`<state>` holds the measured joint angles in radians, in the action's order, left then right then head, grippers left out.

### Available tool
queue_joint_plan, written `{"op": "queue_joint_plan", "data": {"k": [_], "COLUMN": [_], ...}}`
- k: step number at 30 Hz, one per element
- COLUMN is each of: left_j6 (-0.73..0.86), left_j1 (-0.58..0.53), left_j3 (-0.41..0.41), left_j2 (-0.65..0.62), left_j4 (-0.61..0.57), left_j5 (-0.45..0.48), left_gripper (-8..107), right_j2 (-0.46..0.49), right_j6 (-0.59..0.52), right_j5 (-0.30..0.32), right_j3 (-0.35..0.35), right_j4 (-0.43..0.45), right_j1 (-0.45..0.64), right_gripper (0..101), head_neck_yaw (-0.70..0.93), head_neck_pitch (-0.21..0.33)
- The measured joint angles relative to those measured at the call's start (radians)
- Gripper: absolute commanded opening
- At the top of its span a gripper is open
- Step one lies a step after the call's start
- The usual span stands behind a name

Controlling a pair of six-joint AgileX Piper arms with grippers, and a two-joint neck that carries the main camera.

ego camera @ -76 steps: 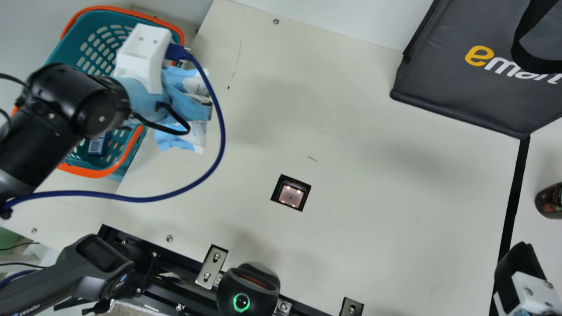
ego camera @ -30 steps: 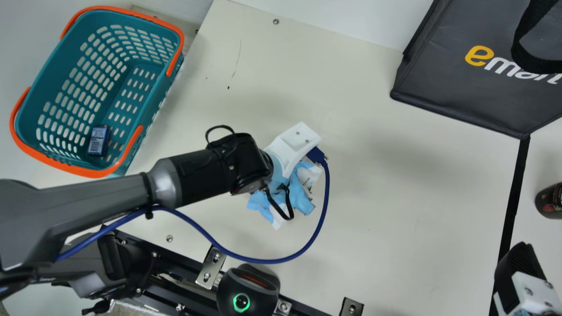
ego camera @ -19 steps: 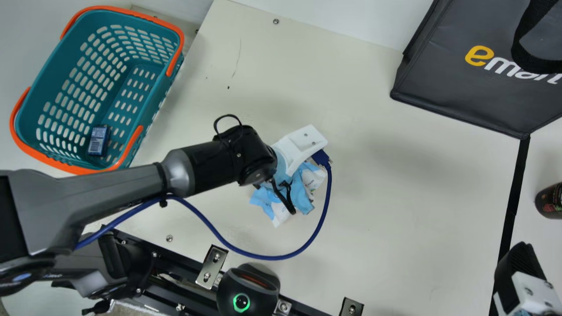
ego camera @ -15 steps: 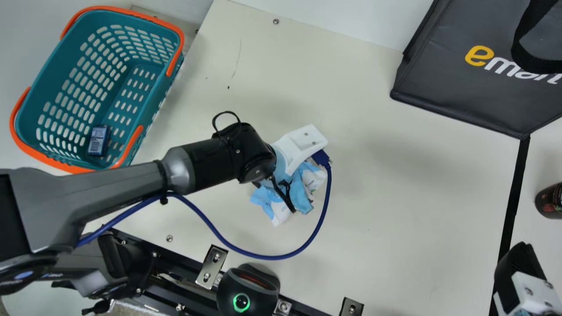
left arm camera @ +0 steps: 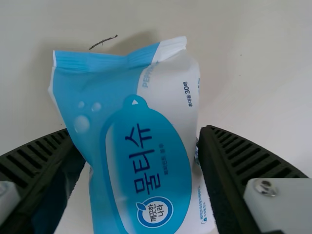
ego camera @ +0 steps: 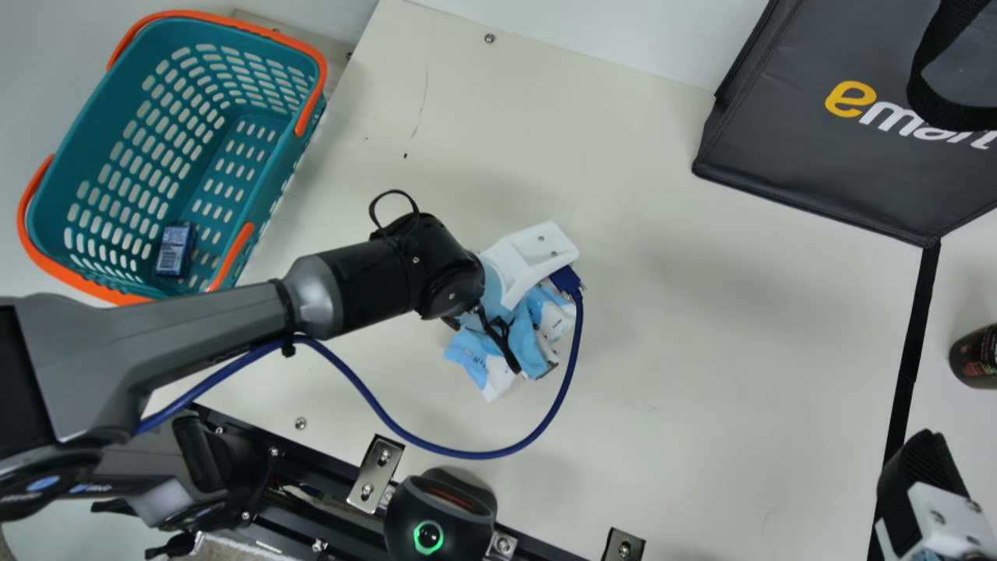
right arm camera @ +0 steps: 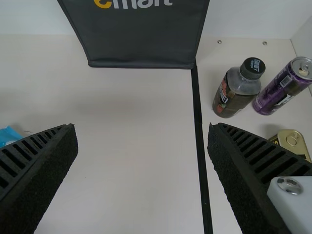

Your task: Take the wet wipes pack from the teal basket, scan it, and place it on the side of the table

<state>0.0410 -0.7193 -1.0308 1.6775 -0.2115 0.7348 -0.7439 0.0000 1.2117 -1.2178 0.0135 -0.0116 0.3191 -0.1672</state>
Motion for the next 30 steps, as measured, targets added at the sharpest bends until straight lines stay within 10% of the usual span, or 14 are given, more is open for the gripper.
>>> {"op": "queue_joint_plan", "data": {"k": [30], "left_j6": [0.094], "left_j1": [0.293], "left_j3": [0.053], "left_j2": [-0.454], "left_j4": [-0.092], "left_j5": [0.2], "left_gripper": [90], "right_j2": [0.0], "right_j6": [0.0], "right_j5": [0.0], "right_j3": [0.0], "right_j4": [0.0], "right_j1": [0.0], "right_gripper": [95], "head_neck_yaw": [0.0], "head_neck_pitch": [0.0]}}
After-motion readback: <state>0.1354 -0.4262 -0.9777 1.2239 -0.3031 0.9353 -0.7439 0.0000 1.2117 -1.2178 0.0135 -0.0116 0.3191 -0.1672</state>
